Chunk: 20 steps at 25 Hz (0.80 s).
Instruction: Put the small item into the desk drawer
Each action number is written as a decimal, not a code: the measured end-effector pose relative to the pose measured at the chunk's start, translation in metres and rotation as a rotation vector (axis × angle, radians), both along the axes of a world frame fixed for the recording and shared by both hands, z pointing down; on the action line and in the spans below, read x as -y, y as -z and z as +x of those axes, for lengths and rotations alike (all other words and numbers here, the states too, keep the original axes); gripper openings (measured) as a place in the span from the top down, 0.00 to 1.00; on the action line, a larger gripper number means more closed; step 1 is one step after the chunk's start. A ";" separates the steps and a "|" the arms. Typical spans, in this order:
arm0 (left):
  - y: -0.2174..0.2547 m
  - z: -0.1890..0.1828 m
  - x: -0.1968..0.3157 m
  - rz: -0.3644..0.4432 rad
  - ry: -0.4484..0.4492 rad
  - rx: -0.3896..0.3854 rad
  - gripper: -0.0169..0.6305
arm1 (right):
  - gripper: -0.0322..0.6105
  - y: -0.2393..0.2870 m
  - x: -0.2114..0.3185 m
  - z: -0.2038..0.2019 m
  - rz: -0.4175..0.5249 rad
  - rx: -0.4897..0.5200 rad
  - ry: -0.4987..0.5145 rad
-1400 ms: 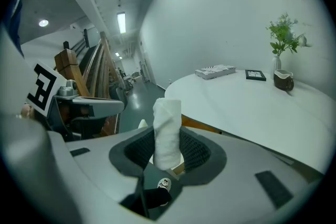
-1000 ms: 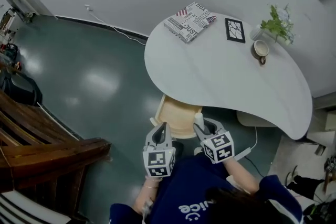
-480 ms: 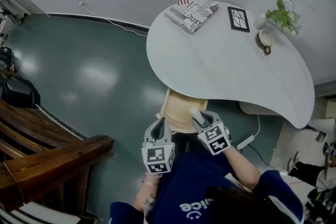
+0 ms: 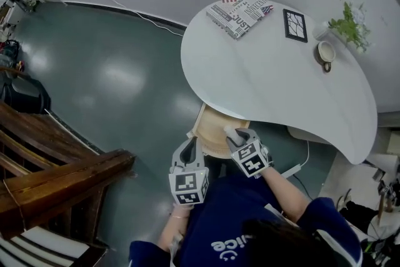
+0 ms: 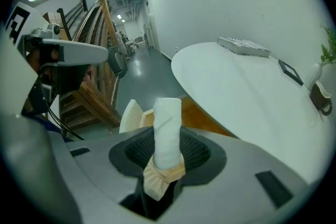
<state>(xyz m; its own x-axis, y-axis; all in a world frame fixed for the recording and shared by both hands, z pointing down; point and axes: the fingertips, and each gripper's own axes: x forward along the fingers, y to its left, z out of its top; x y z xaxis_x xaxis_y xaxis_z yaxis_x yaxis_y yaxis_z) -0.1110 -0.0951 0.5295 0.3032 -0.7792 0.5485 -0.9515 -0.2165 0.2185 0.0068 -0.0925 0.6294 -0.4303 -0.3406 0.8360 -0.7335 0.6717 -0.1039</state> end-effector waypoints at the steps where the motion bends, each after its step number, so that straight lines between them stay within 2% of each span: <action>1: 0.001 -0.001 0.000 -0.002 0.012 0.003 0.97 | 0.72 -0.003 0.002 -0.001 -0.008 -0.004 0.013; 16: -0.007 -0.030 -0.020 -0.072 0.185 0.063 0.97 | 0.72 -0.067 0.014 -0.021 -0.100 -0.112 0.226; 20: -0.011 -0.032 -0.025 -0.101 0.244 0.024 0.97 | 0.72 -0.085 0.019 -0.023 -0.124 -0.140 0.262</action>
